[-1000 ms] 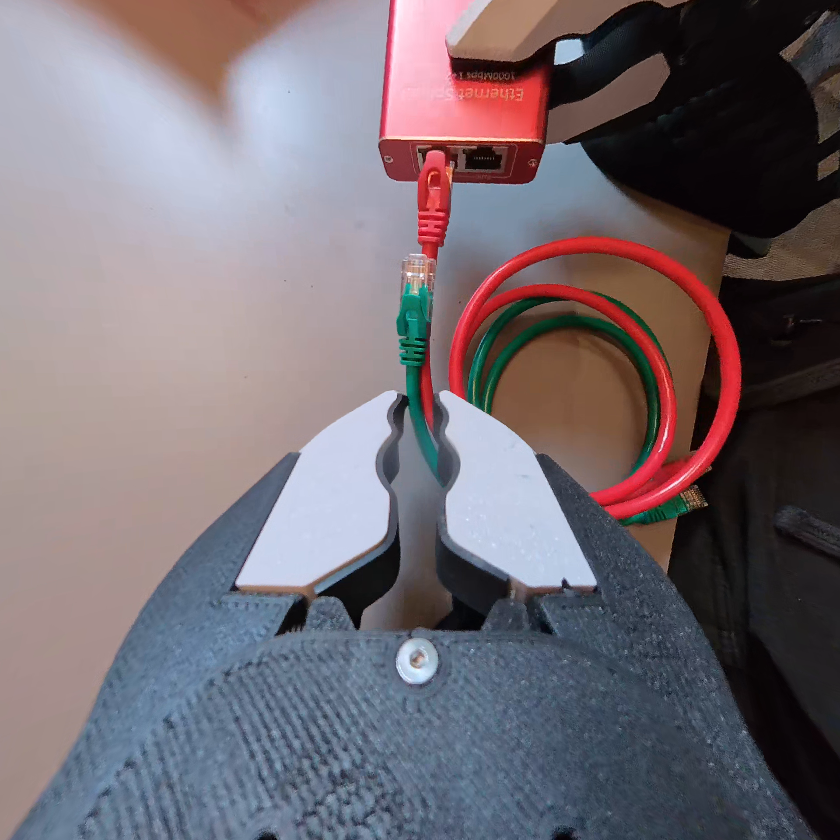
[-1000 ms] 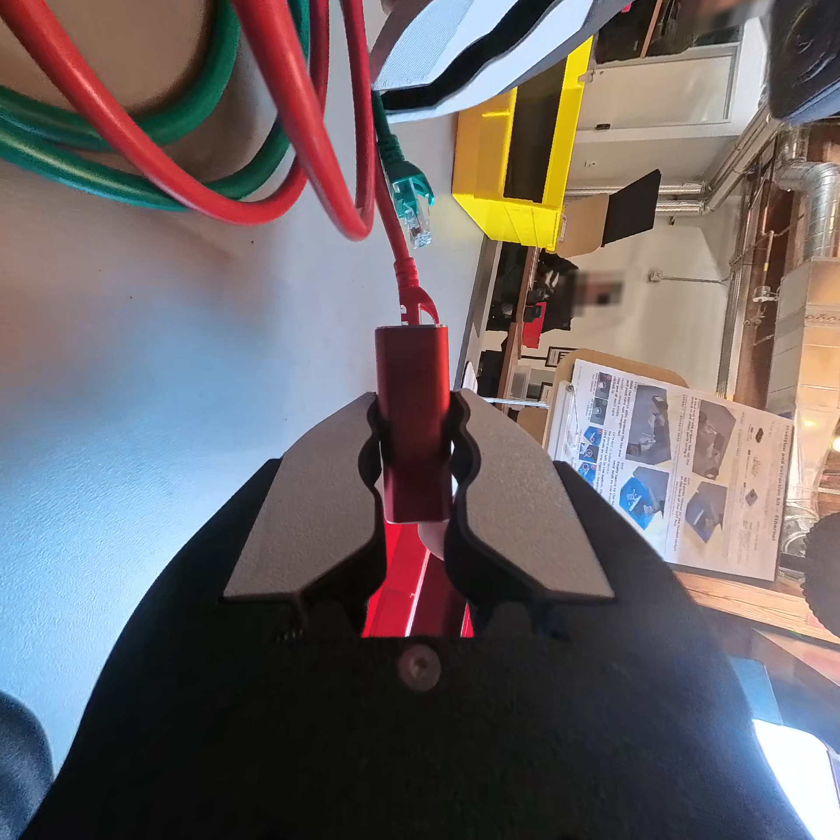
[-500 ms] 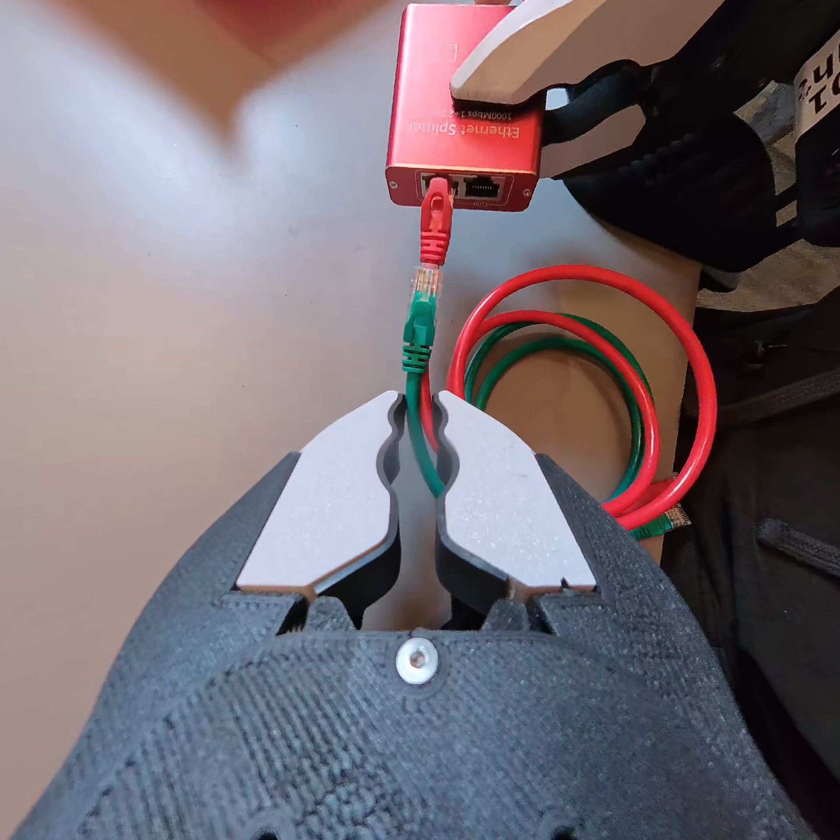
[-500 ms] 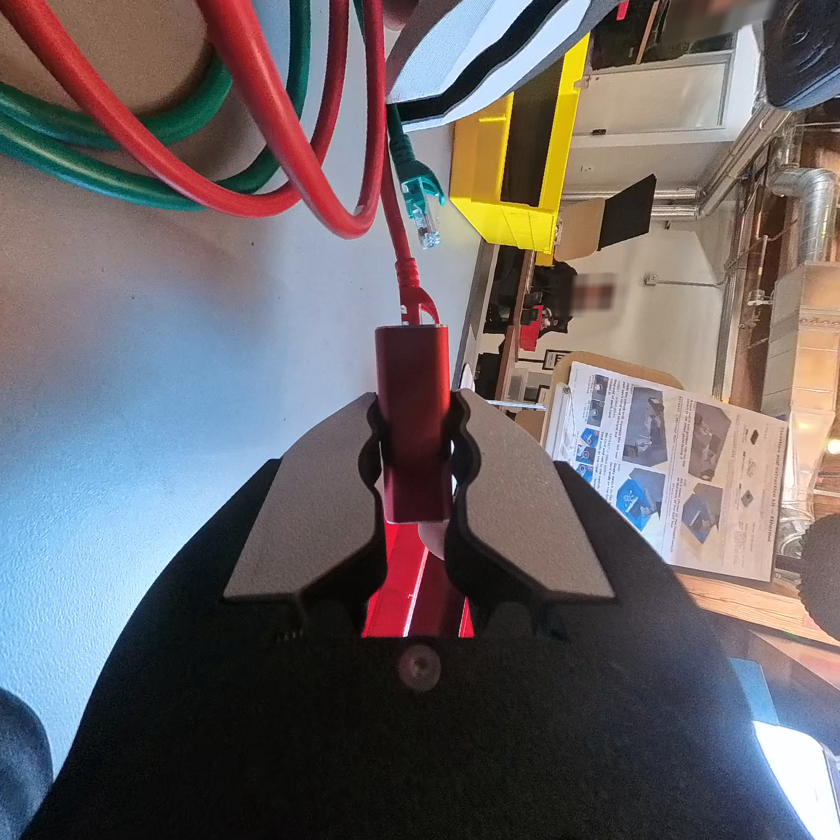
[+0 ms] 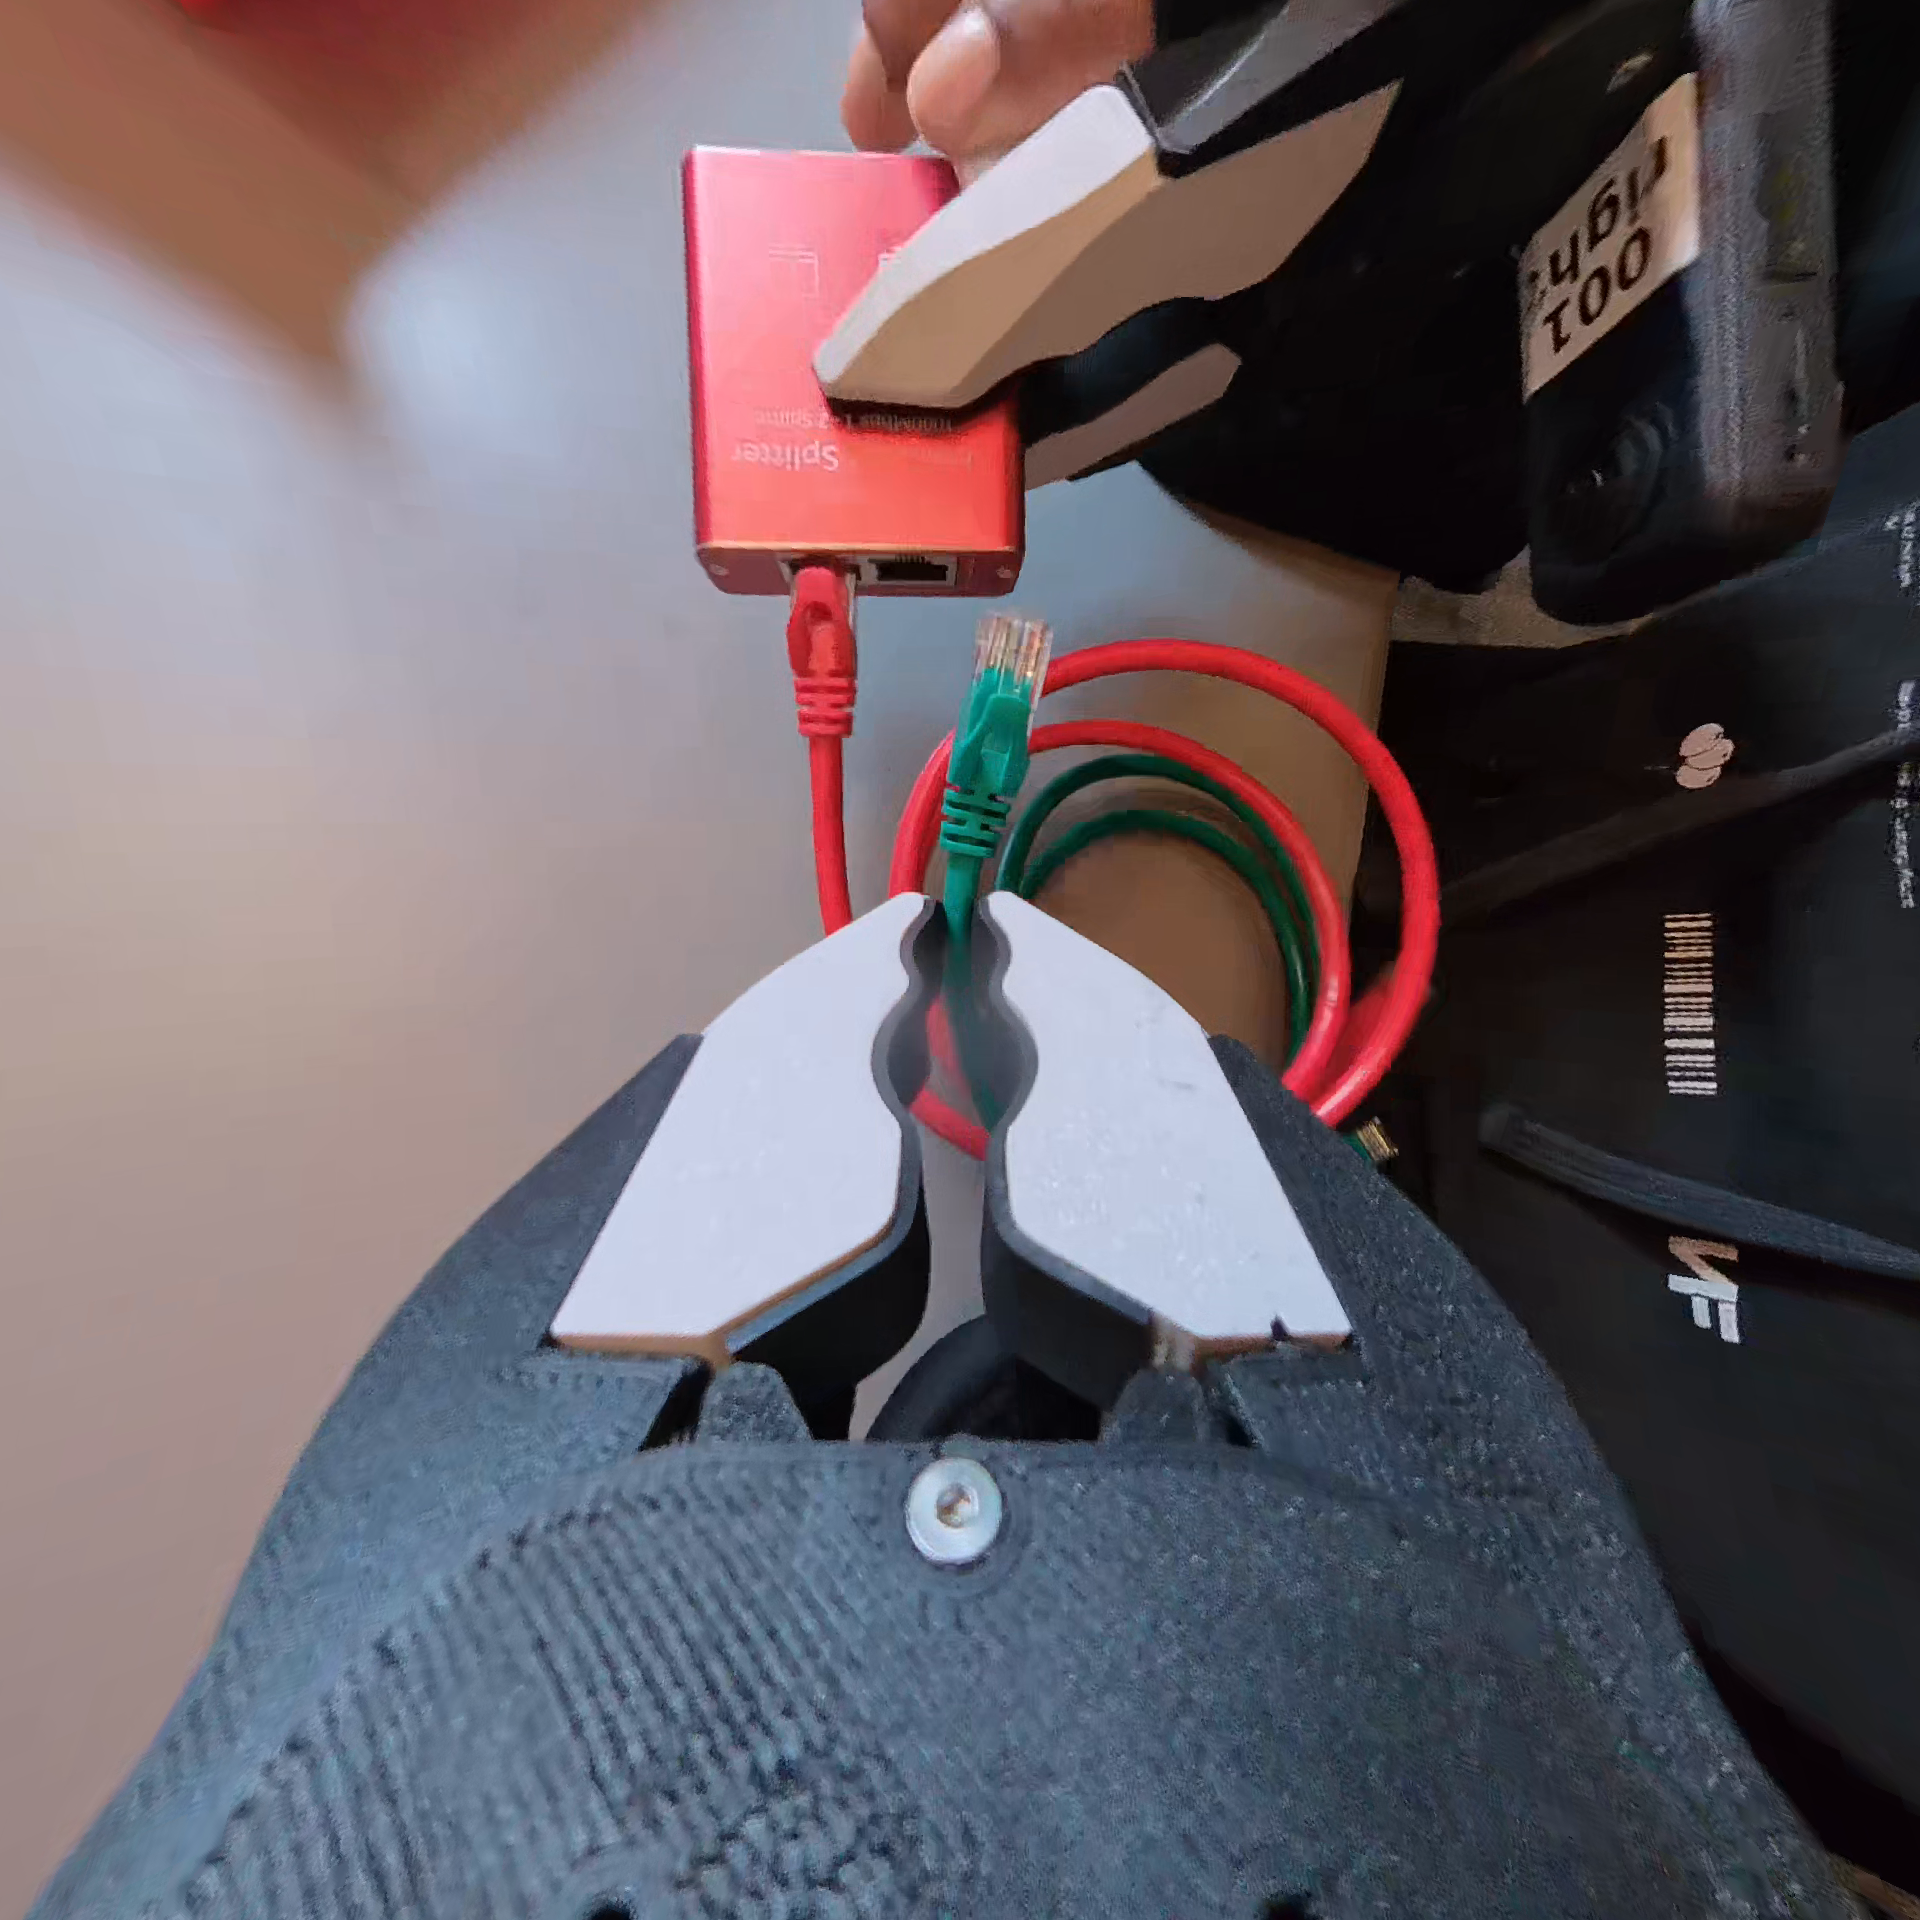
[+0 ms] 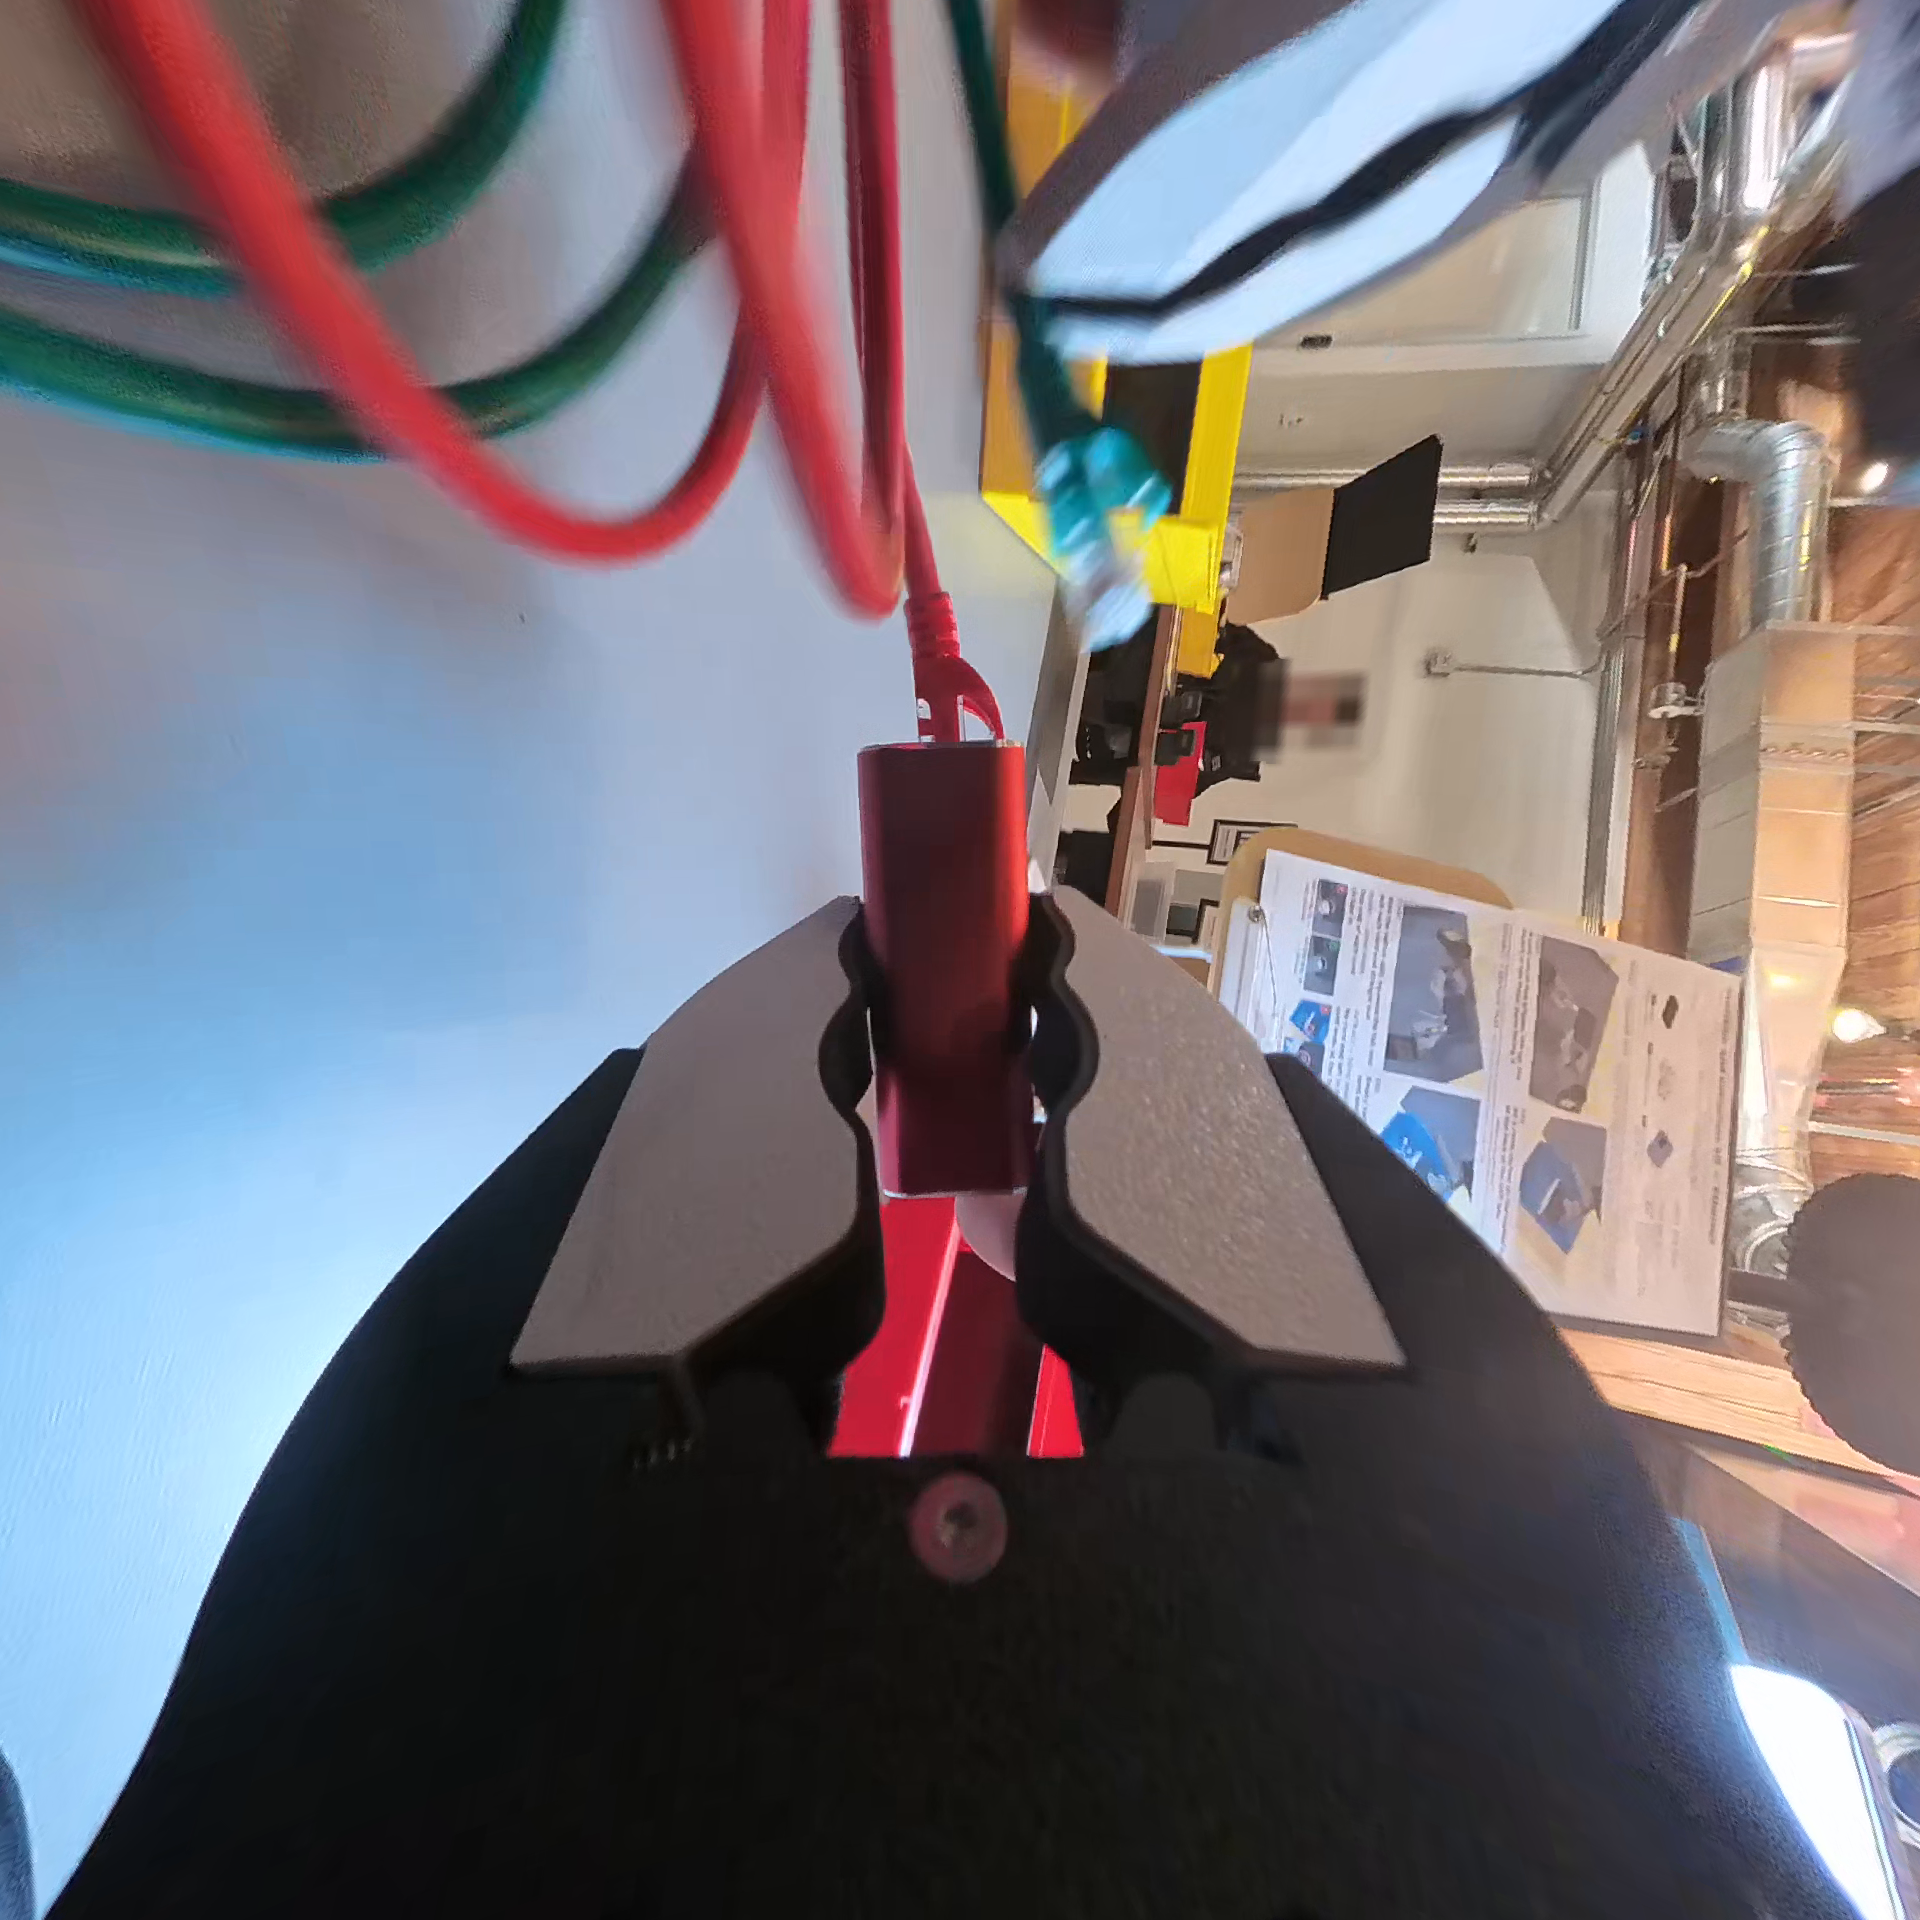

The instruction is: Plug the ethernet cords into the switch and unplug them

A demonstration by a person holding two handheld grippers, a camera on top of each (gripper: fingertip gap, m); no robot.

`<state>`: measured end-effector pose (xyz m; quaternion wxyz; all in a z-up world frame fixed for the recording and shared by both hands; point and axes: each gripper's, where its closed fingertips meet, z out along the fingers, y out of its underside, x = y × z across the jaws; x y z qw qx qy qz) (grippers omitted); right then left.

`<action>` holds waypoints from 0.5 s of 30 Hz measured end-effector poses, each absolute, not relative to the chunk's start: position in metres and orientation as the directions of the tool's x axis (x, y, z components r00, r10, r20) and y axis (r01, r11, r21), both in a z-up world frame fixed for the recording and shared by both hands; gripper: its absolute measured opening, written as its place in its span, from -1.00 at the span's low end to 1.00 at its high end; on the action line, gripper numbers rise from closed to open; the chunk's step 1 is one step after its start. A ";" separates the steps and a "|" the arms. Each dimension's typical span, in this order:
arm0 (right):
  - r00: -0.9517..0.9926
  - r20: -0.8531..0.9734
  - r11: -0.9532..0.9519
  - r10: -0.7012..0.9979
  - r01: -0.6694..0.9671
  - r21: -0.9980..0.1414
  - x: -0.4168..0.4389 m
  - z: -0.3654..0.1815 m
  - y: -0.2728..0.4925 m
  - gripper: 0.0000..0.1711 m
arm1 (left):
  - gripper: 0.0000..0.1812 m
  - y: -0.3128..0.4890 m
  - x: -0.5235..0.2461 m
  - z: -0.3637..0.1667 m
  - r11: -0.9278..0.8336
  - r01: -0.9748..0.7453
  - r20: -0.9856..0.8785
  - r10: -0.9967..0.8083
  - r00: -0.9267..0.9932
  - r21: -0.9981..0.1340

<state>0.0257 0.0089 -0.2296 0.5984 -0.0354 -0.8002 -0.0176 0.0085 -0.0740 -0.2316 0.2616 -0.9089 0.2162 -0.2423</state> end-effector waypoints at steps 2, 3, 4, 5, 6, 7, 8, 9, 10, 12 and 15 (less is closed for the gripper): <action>-0.282 0.959 0.997 0.033 0.079 -0.011 0.025 -0.232 0.008 -0.69 | -0.95 -0.070 0.013 -0.237 -0.802 -0.261 0.371 -0.503 0.781 -0.537; -0.280 0.959 0.997 0.033 0.080 -0.011 0.025 -0.233 0.008 -0.69 | -0.95 -0.067 0.012 -0.240 -0.815 -0.263 0.376 -0.492 0.785 -0.517; -0.278 0.960 0.997 0.036 0.081 -0.014 0.025 -0.233 0.009 -0.70 | -0.95 -0.065 0.012 -0.243 -0.825 -0.266 0.382 -0.485 0.787 -0.499; -0.276 0.960 0.996 0.038 0.084 -0.016 0.025 -0.233 0.010 -0.69 | -0.95 -0.063 0.011 -0.243 -0.833 -0.262 0.390 -0.475 0.789 -0.487; -0.272 0.961 0.996 0.040 0.085 -0.017 0.025 -0.232 0.011 -0.70 | -0.95 -0.062 0.010 -0.244 -0.842 -0.259 0.398 -0.467 0.790 -0.474; -0.268 0.962 0.996 0.042 0.084 -0.020 0.025 -0.231 0.011 -0.70 | -0.95 -0.061 0.008 -0.245 -0.849 -0.256 0.404 -0.458 0.791 -0.461; -0.267 0.963 0.996 0.043 0.083 -0.022 0.026 -0.231 0.011 -0.70 | -0.95 -0.061 0.008 -0.247 -0.858 -0.250 0.417 -0.449 0.790 -0.449; -0.265 0.963 0.997 0.039 0.081 -0.019 0.026 -0.232 0.011 -0.70 | -0.95 -0.060 0.008 -0.247 -0.863 -0.243 0.429 -0.442 0.788 -0.443; -0.263 0.964 0.997 0.036 0.077 -0.017 0.026 -0.232 0.010 -0.70 | -0.95 -0.059 0.009 -0.247 -0.868 -0.235 0.442 -0.435 0.784 -0.438; -0.258 0.966 0.998 0.034 0.066 -0.017 0.025 -0.233 0.008 -0.70 | -0.95 -0.057 0.008 -0.248 -0.873 -0.227 0.450 -0.426 0.785 -0.431; -0.249 0.968 0.998 0.030 0.058 -0.016 0.025 -0.233 0.008 -0.70 | -0.95 -0.056 0.007 -0.248 -0.875 -0.226 0.450 -0.423 0.786 -0.428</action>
